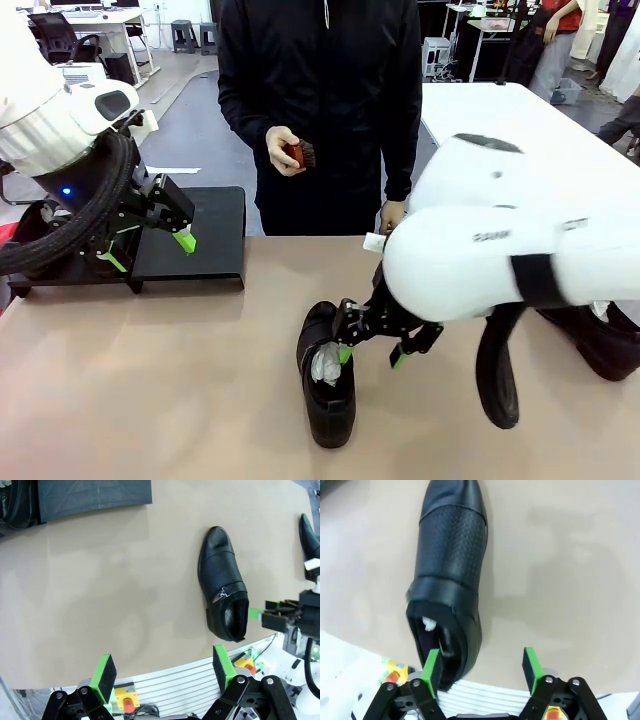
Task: Organize the shoes by placing them on the stand.
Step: Pick up one Shoe and place it in the middle of the table, then place the Shoe from the middle of the table onto the Shoes Stand.
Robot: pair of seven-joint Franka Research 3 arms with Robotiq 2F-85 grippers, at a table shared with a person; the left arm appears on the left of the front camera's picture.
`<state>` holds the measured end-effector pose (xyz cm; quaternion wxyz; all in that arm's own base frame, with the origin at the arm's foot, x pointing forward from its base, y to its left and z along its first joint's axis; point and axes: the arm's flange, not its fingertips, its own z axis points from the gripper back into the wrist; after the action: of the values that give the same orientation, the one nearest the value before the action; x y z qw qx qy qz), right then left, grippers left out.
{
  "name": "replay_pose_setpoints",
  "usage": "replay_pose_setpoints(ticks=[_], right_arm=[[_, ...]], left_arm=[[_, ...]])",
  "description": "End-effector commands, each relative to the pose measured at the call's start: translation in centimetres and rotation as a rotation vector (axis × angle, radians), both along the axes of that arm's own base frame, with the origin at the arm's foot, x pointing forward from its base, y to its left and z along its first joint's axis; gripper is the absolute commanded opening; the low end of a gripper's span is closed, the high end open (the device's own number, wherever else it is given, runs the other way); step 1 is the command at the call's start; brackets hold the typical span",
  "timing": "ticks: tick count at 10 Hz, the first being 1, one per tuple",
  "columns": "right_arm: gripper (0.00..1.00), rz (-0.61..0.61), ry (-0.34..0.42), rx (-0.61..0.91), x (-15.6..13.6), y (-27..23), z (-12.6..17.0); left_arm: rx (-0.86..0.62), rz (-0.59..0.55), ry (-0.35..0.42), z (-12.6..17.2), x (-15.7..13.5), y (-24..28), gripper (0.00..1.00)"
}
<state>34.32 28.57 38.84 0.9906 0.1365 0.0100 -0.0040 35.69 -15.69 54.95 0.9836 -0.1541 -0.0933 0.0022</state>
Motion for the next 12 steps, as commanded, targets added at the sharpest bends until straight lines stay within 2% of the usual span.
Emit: replay_pose_setpoints(ticks=[1,10,11,12], right_arm=[[1.0,-0.019,-0.001,-0.019,0.9,0.9,-1.5],[1.0,-0.019,-0.001,-0.019,0.9,0.9,-1.5],[1.0,-0.004,0.017,-0.004,0.7,0.4,-1.8],[1.0,-0.017,-0.017,-0.073,1.1,-3.4,-0.8]], left_arm=[[0.008,-0.01,-0.003,0.1,0.0,0.2,1.0],[0.008,-0.01,-0.003,0.1,0.0,0.2,1.0],[0.008,-0.01,-0.003,0.1,0.0,0.2,1.0],[0.0,0.0,0.0,0.0,0.0,0.0,1.0]])
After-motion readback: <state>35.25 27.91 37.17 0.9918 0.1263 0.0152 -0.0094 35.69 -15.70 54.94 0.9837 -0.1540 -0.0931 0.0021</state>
